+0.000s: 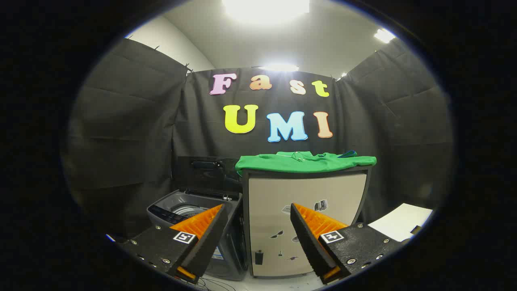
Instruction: Put the clothes into the washing machine and then close the washing machine lid.
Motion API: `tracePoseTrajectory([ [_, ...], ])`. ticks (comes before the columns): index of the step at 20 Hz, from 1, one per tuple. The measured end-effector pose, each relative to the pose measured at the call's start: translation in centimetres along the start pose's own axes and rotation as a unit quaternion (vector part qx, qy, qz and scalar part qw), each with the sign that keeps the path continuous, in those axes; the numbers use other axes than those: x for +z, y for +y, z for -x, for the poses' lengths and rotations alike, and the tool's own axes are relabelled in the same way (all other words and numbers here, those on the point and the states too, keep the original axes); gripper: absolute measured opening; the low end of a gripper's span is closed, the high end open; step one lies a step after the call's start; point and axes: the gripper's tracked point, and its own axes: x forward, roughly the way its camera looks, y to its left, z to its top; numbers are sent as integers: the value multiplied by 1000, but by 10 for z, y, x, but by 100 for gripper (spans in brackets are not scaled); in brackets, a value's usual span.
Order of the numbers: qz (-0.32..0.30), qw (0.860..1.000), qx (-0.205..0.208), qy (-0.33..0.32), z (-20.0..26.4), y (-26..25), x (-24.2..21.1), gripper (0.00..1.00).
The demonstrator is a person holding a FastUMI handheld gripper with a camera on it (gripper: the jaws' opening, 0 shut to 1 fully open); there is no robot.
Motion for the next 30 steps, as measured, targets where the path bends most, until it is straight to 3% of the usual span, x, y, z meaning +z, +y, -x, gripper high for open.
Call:
tracePoseTrajectory([
  [17,-11,1000,-2,8,5,-5,-3,96],
  [30,9,1000,9,-12,-8,-23,48,96],
])
